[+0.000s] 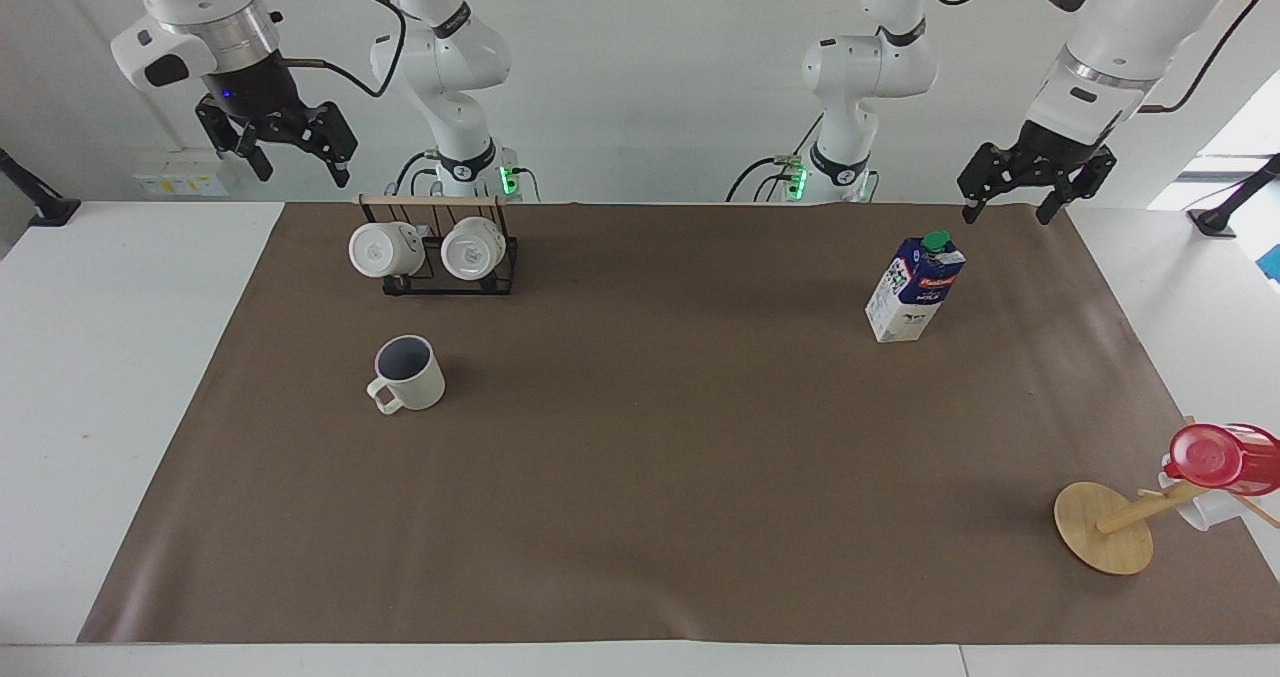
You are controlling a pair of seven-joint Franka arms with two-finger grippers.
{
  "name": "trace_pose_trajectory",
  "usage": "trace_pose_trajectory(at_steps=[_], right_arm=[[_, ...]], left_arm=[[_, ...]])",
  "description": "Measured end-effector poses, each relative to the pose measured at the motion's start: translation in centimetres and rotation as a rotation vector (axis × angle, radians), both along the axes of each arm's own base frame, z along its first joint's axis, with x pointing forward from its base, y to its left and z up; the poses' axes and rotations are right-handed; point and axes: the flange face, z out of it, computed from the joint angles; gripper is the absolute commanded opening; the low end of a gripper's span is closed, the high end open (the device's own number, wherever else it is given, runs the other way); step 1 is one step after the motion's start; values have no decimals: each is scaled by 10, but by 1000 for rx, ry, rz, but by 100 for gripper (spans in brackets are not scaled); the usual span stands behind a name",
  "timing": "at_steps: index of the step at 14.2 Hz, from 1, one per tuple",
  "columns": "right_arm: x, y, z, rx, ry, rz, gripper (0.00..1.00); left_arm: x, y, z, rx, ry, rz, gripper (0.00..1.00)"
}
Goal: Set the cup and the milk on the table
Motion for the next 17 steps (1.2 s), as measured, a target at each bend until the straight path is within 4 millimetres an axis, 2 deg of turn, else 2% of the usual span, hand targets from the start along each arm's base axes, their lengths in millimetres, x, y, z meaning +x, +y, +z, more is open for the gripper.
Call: trace_pose_trajectory(at_steps=[3,5,10,15,17], right_arm=[[8,2,-12,-1,-31,5,100],[19,8,-33,-3,-65,17,100],[43,50,-106,-8,-45,93,100],[72,60,-185,-21,-29,107,100],[78,64,-209,-24,-45,115,100]], left_arm=[[0,0,0,0,0,0,100],[0,0,0,0,0,0,100],[0,0,0,0,0,0,100],[0,0,0,0,0,0,100],[0,0,0,0,0,0,100]])
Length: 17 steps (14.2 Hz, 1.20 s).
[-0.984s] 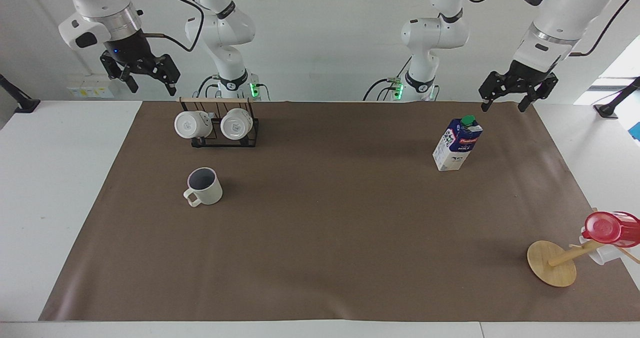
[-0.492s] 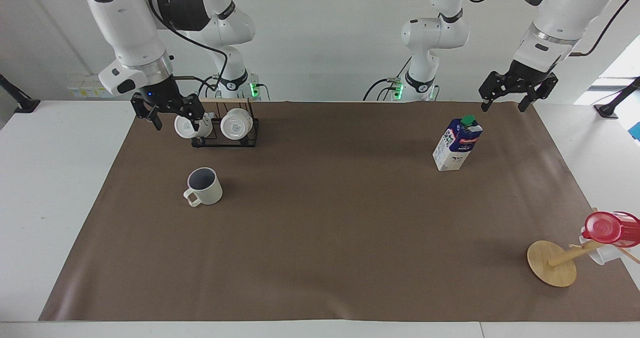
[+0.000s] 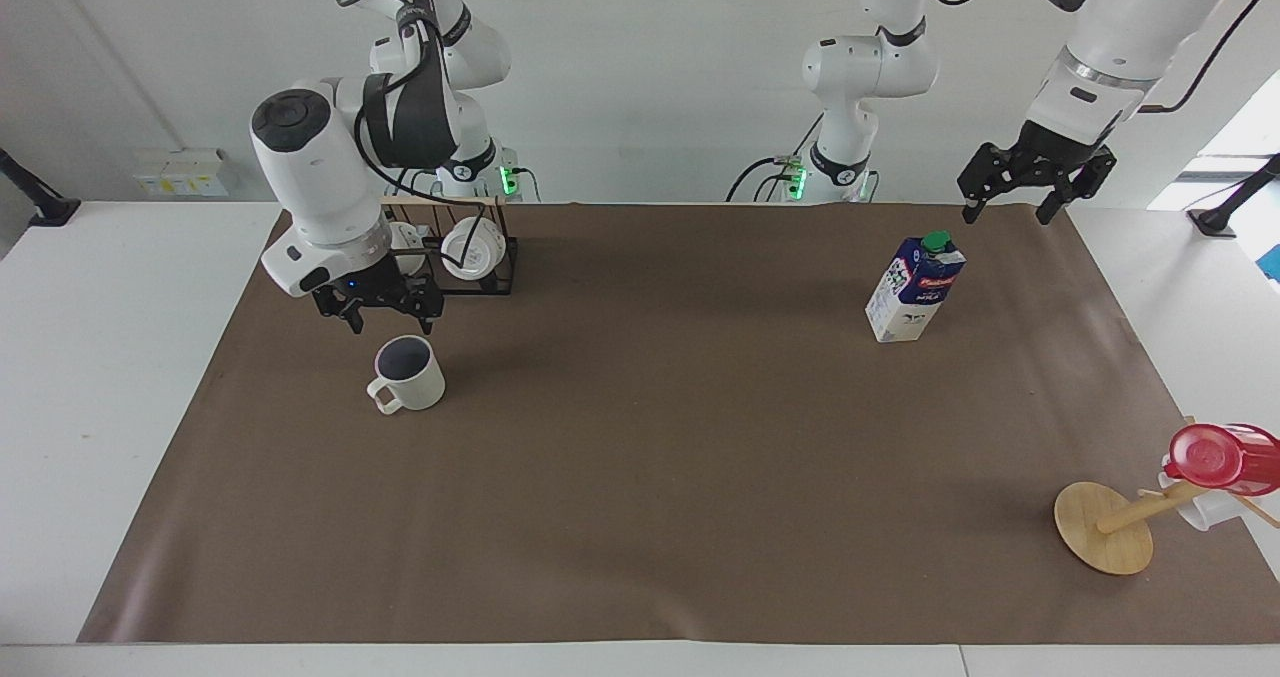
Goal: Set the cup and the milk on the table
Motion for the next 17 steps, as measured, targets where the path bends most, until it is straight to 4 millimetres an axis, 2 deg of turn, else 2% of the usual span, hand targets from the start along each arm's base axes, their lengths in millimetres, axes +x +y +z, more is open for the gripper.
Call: trace_pose_trajectory(at_steps=[7,13,17], right_arm=[[4,18,-62,-9,13,31,100],[-8,16,-99,-10,24,32,100],[-7,12,-118,-14,28,27,100]], left_arm=[[0,-1,0,0,0,-2,100],[0,1,0,0,1,1,100],[0,1,1,0,0,0,100]])
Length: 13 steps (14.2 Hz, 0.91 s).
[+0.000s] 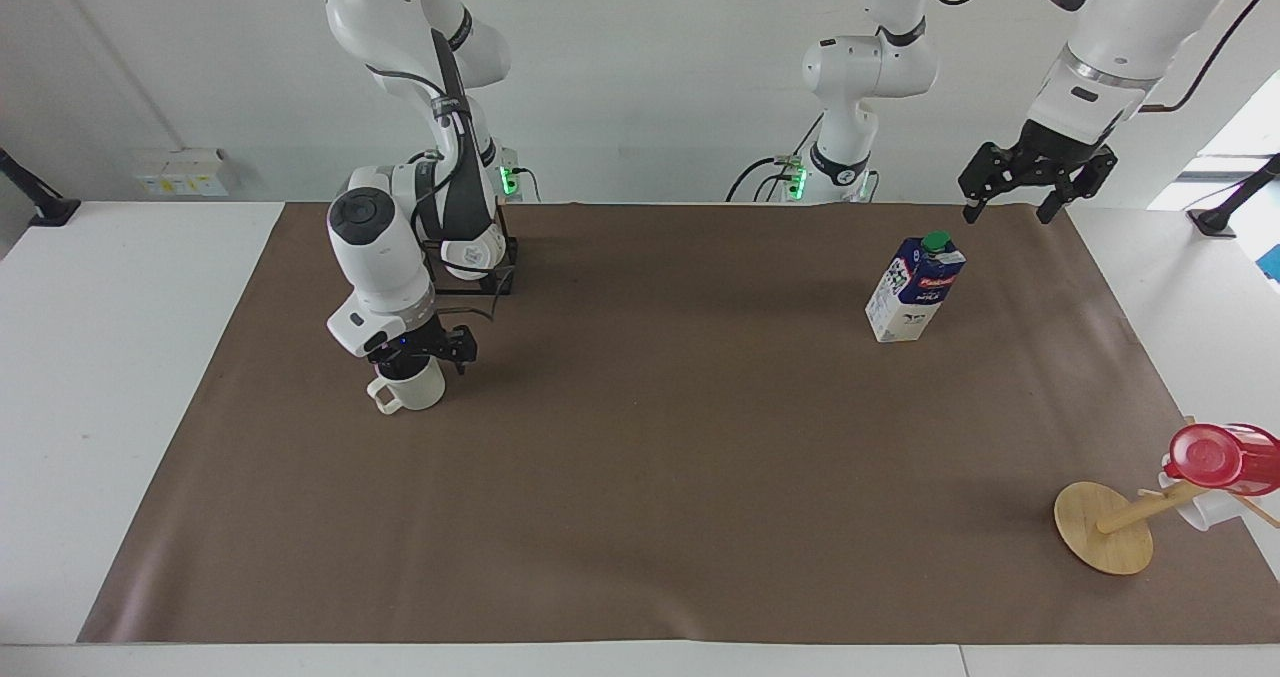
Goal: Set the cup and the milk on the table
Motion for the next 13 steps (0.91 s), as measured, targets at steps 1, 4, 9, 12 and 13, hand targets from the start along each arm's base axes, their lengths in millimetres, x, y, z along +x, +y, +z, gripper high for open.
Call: trace_pose_trajectory(at_steps=[1,4,9,12,13], right_arm=[[0,-1,-1,0,0,-1,100],[1,-2,-1,0,-1,-3,69],[1,-2,-1,0,-8,-4,1],[3,-3,0,1,-20,-5,0],[3,-3,0,3,-22,-10,0]], left_arm=[[0,0,0,0,0,0,100],[0,0,0,0,2,0,100],[-10,9,-5,1,30,15,100],[-29,16,-16,0,56,23,100],[-34,16,-18,0,59,23,100]])
